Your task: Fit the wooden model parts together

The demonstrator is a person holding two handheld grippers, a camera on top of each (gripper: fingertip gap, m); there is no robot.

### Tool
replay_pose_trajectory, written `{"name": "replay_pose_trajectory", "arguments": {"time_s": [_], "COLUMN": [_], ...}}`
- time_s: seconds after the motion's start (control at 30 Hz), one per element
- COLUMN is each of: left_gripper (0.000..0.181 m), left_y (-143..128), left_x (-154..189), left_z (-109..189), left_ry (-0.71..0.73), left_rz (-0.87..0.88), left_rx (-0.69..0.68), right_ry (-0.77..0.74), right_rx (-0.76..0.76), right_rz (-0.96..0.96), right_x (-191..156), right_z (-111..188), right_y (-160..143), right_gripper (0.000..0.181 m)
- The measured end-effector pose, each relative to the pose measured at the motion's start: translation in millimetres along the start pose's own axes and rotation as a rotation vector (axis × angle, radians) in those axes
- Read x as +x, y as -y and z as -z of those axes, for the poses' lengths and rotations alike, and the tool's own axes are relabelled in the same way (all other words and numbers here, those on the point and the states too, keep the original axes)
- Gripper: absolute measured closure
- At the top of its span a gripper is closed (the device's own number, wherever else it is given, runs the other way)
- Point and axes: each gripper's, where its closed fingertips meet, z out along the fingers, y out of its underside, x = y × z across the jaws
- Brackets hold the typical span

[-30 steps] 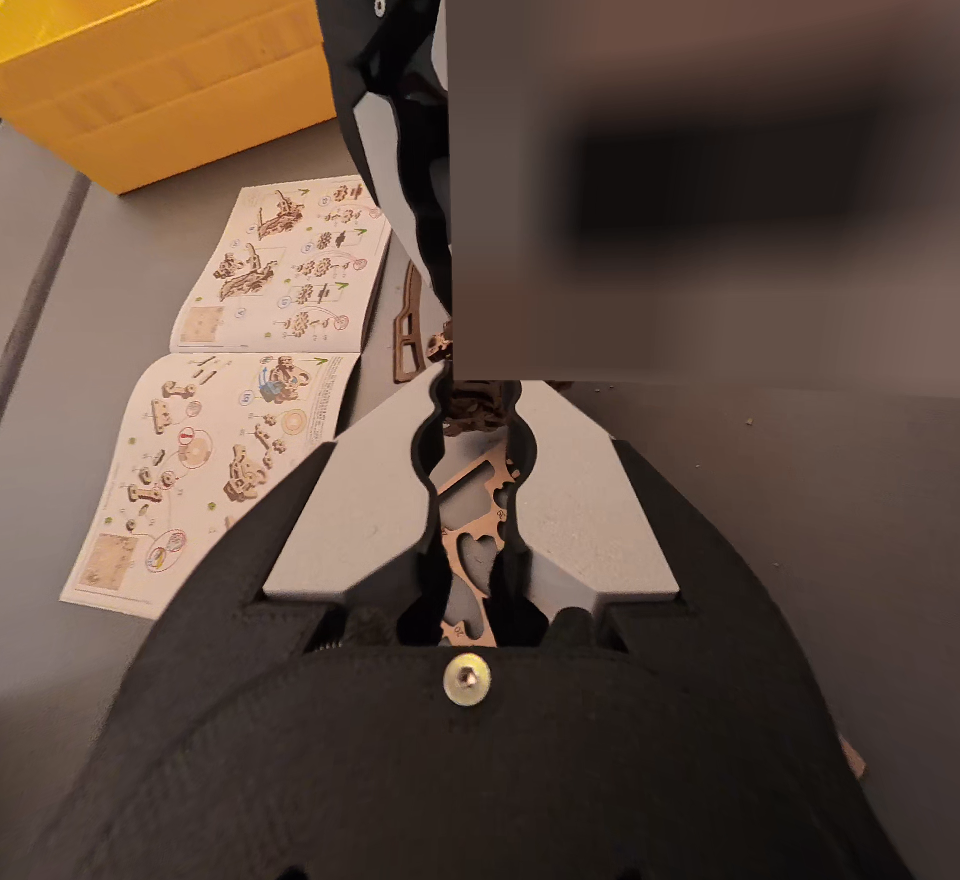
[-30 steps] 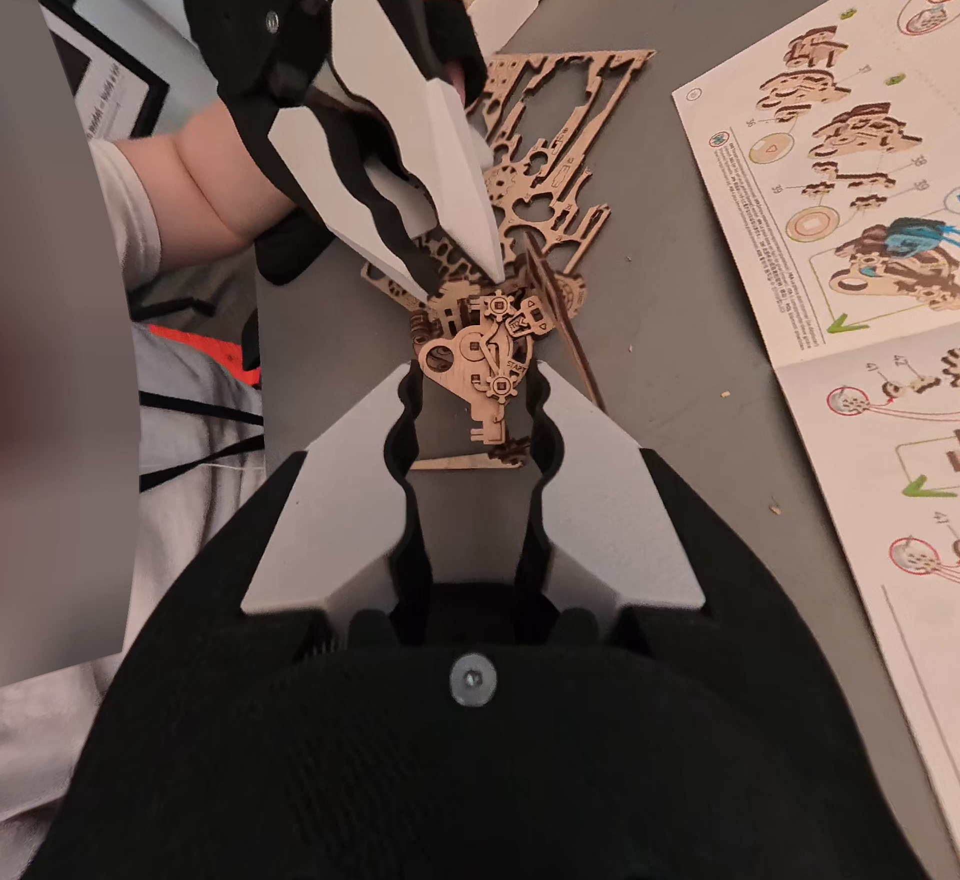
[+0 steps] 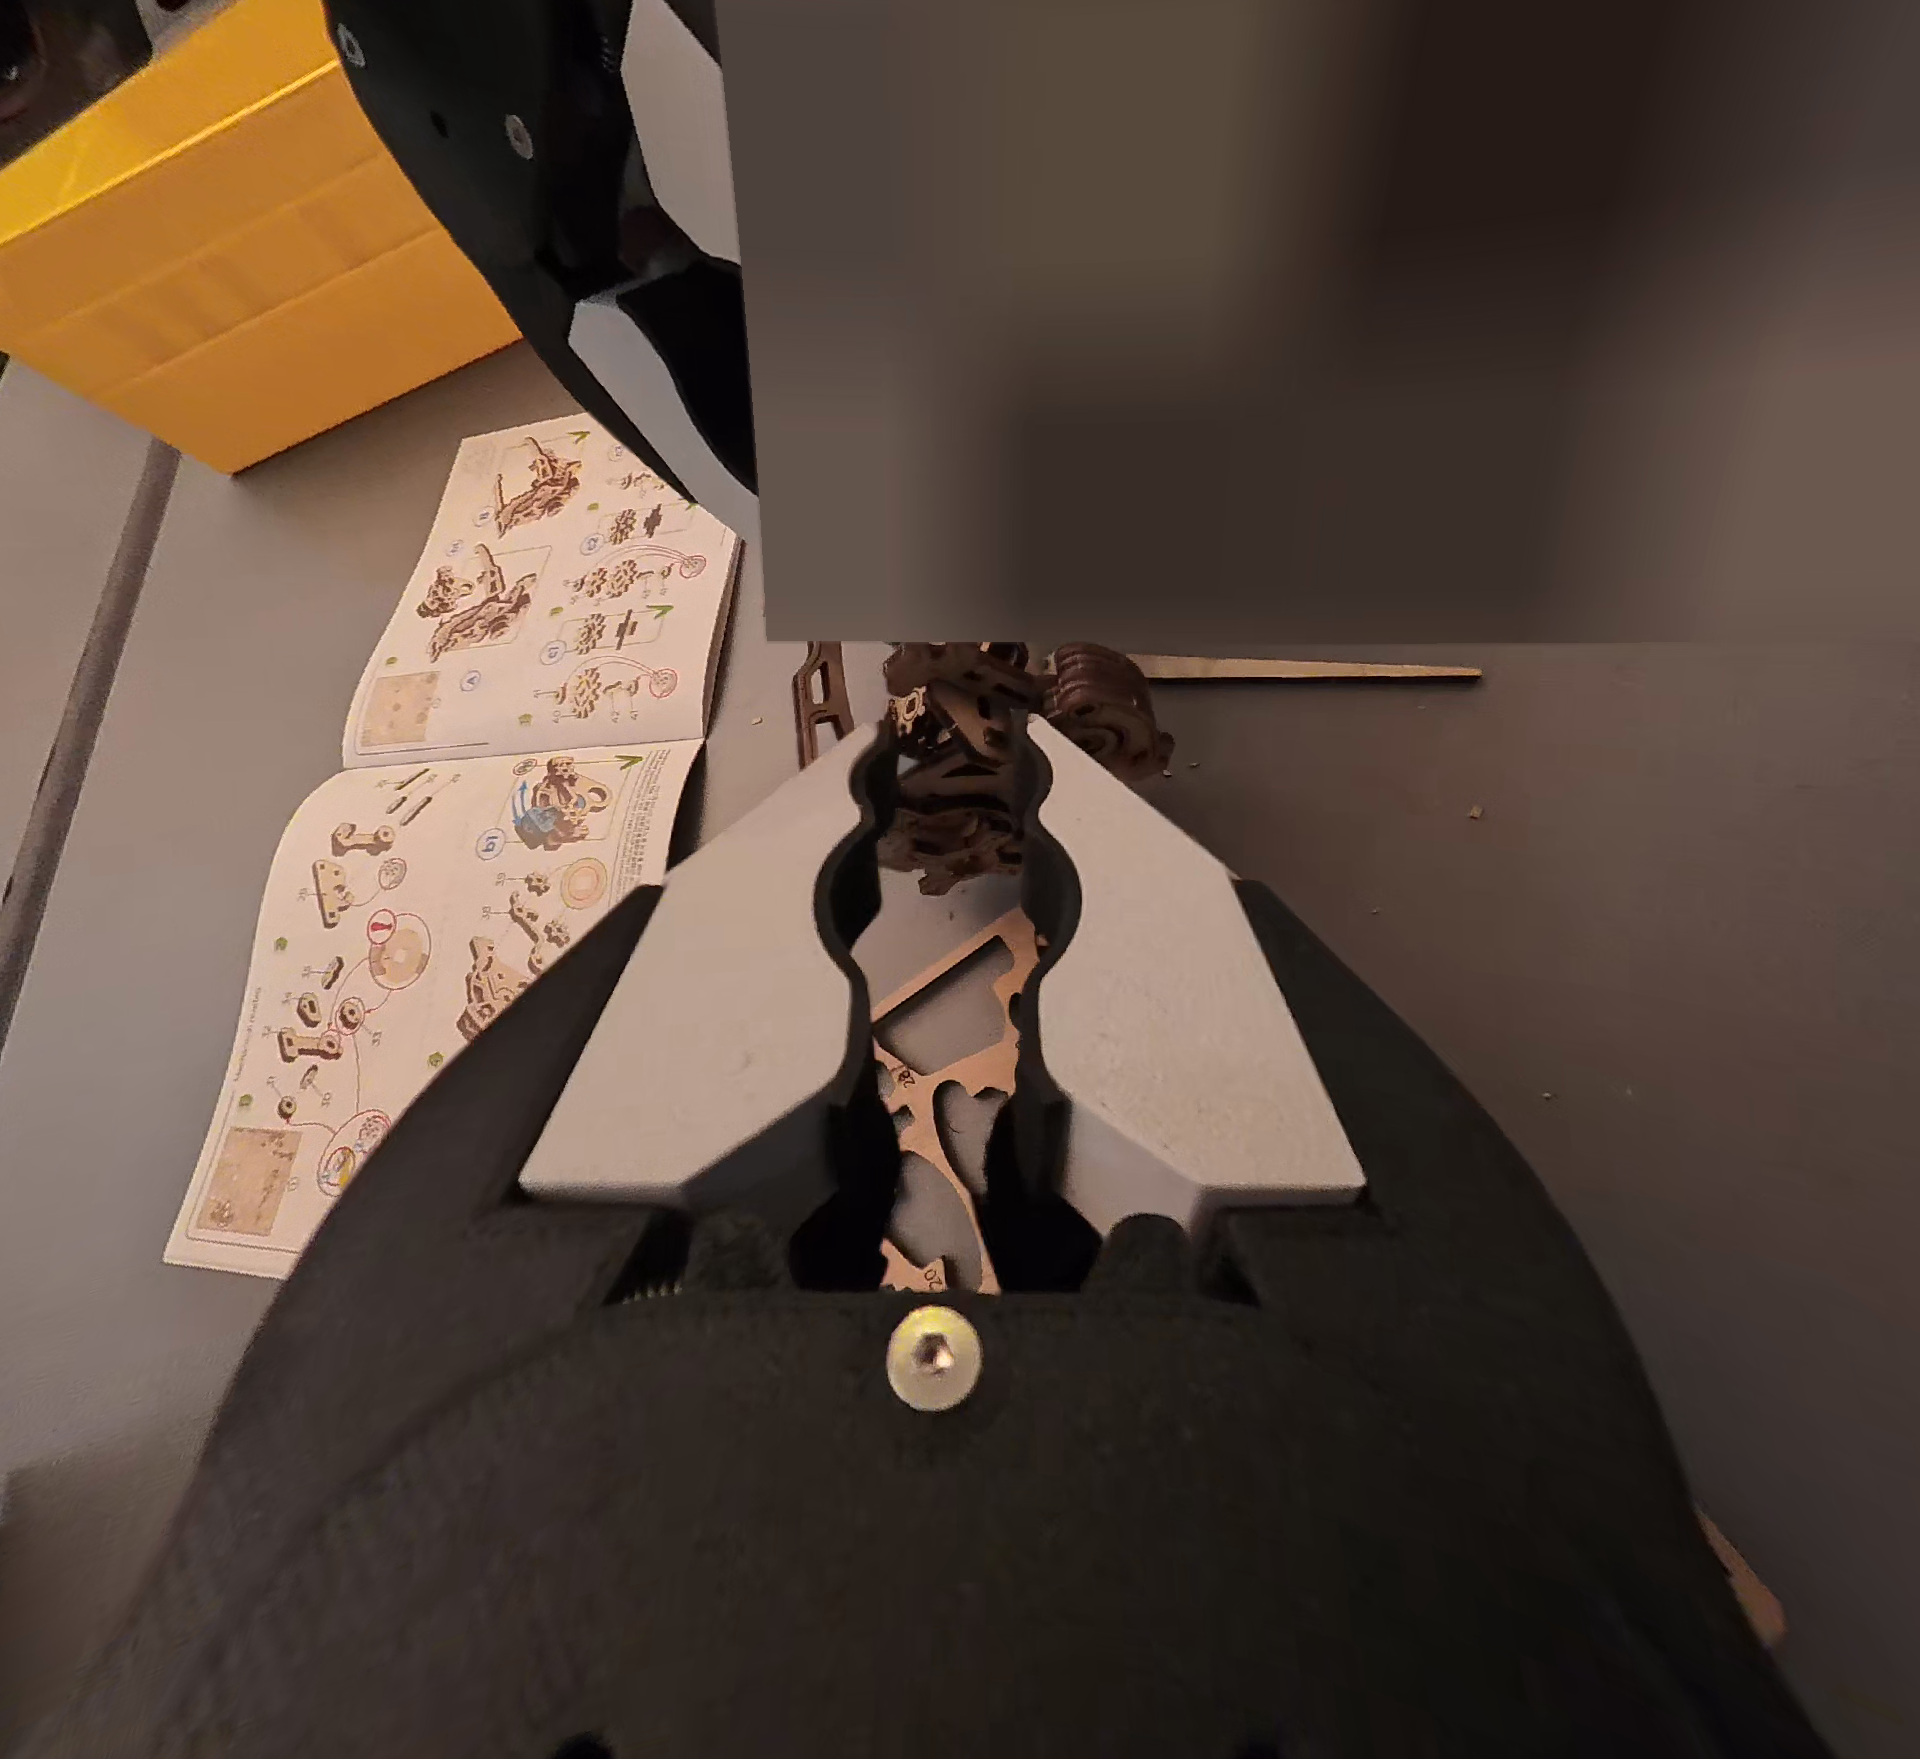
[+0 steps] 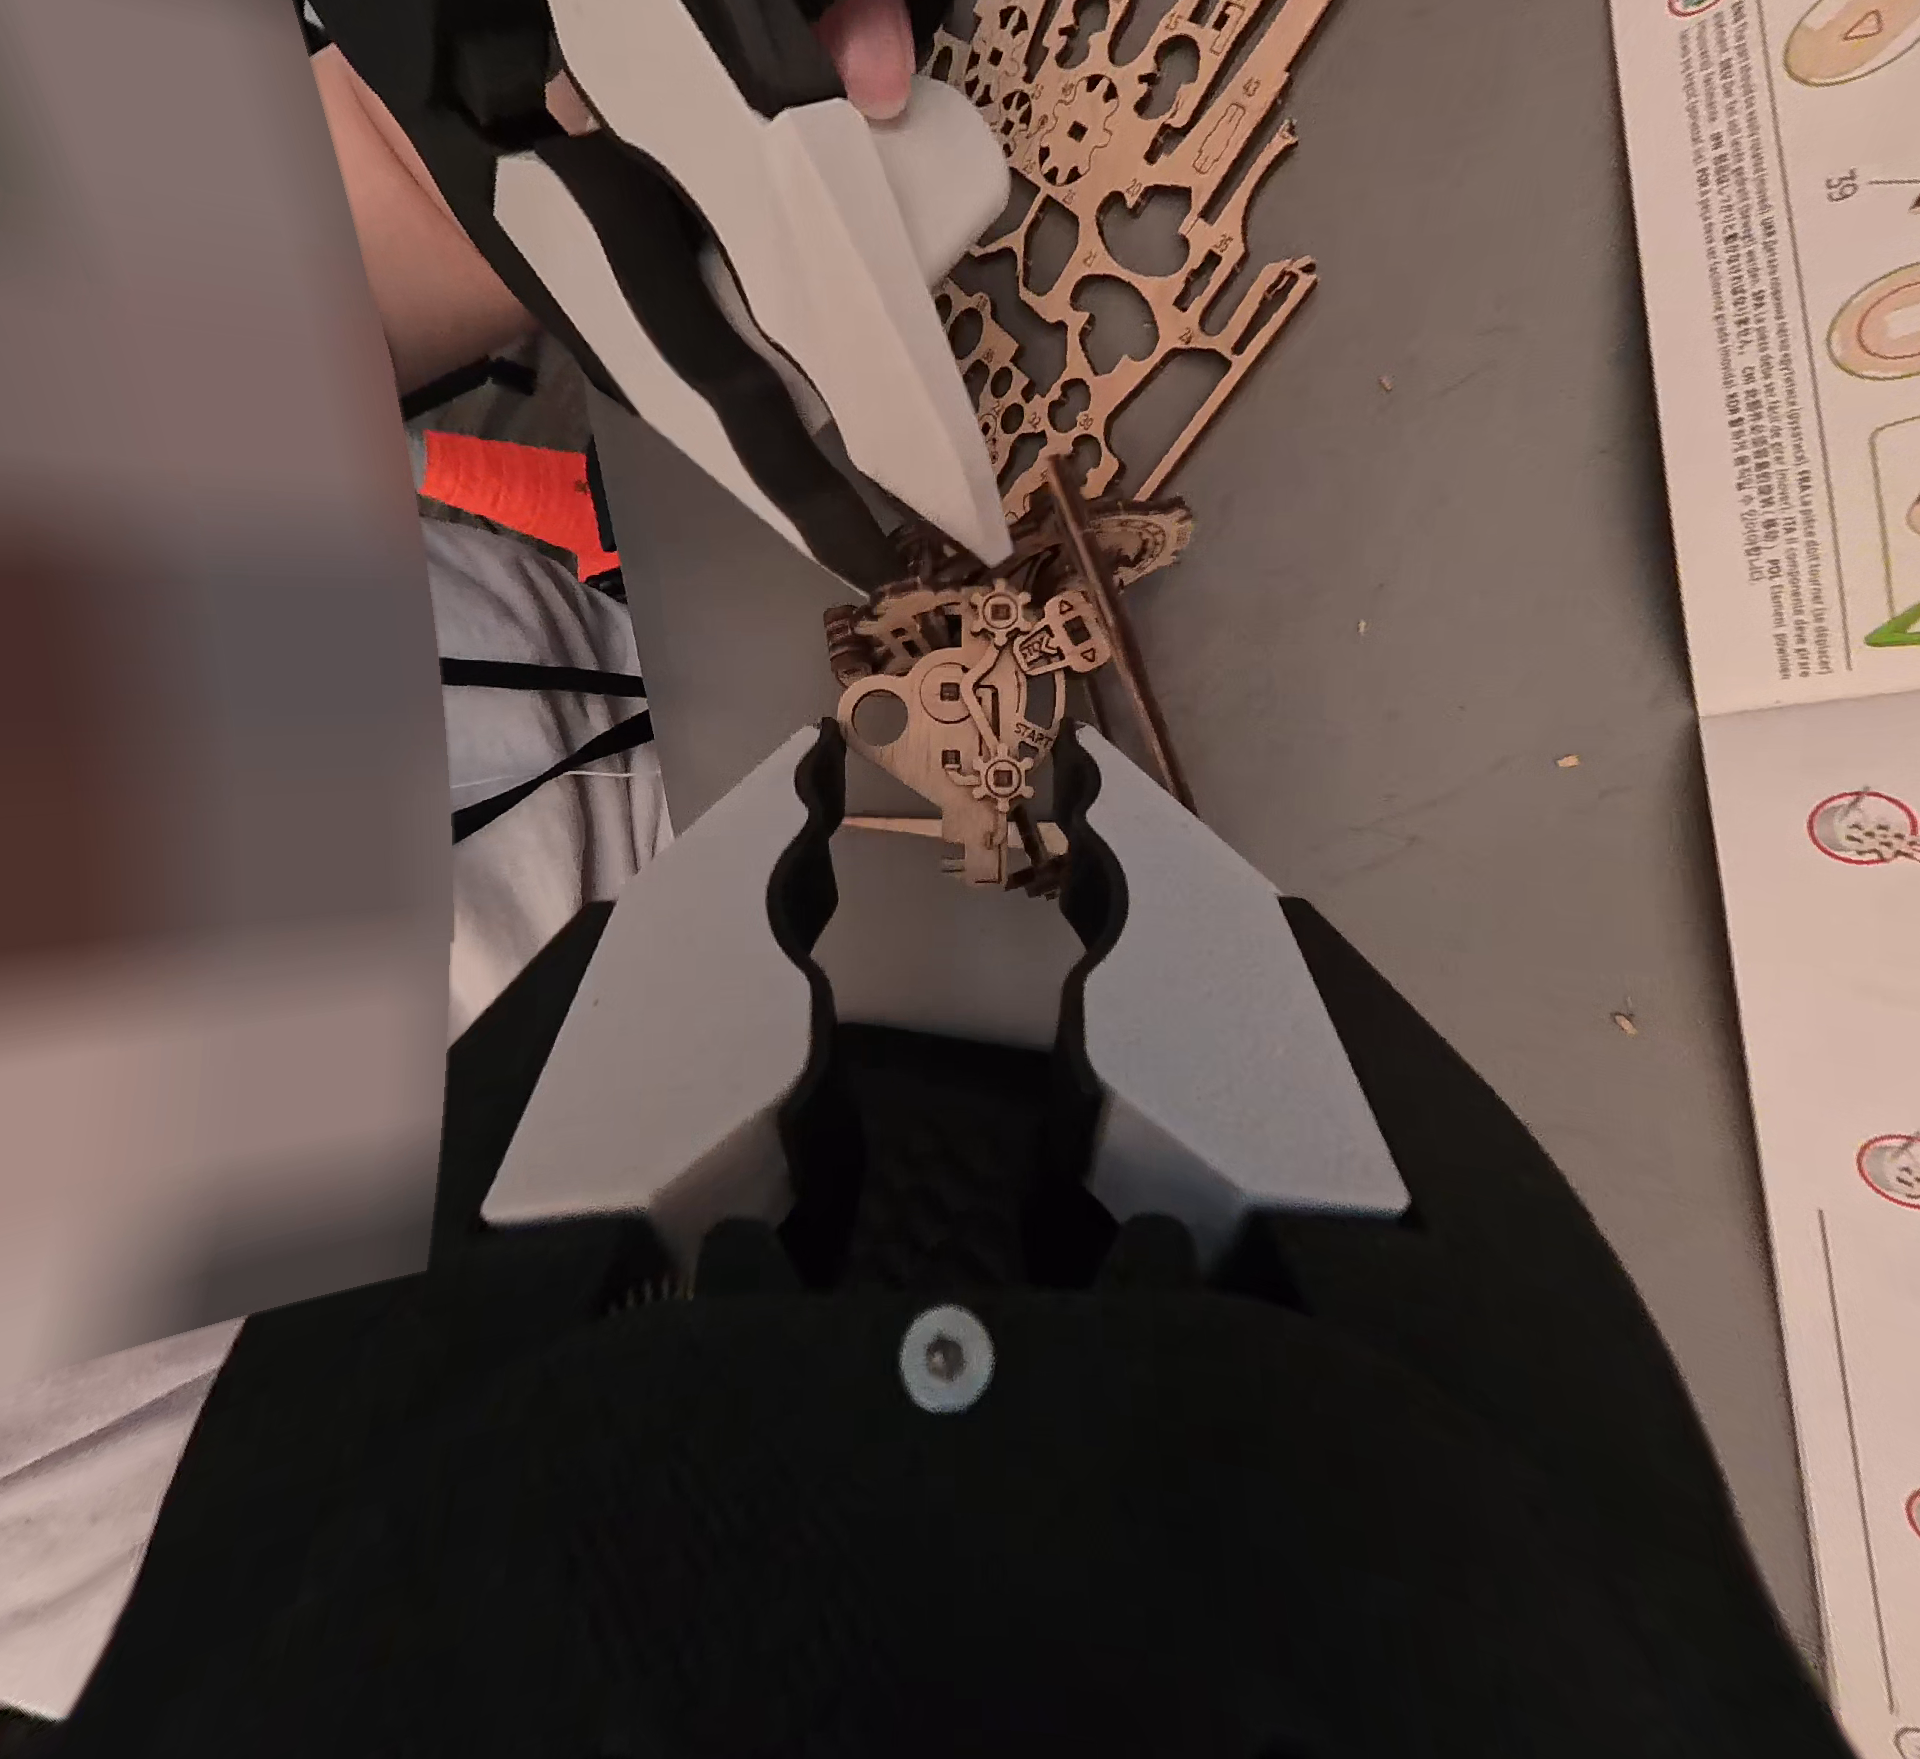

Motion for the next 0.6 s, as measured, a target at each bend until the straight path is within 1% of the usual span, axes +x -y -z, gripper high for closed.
{"name": "replay_pose_trajectory", "arguments": {"time_s": [0.1,0.4,0.47,0.6], "left_gripper": [0.169,0.168,0.156,0.155], "left_y": [-0.2,-2.1,-3.1,-5.2], "left_x": [3.2,2.0,-1.8,-1.4], "left_z": [0.0,1.5,1.9,3.3], "left_ry": [-0.028,-0.107,-0.097,-0.129], "left_rz": [0.011,0.127,0.155,0.211], "left_rx": [0.008,0.05,0.046,0.037], "right_ry": [0.001,-0.046,-0.044,-0.054], "right_rx": [-0.015,0.002,0.005,0.002], "right_rz": [0.005,0.063,0.072,0.079], "right_x": [0.0,2.2,0.8,0.8], "right_z": [0.0,-1.1,-1.6,-3.5], "right_y": [0.3,2.3,2.3,1.8], "right_gripper": [0.141,0.141,0.141,0.141]}}
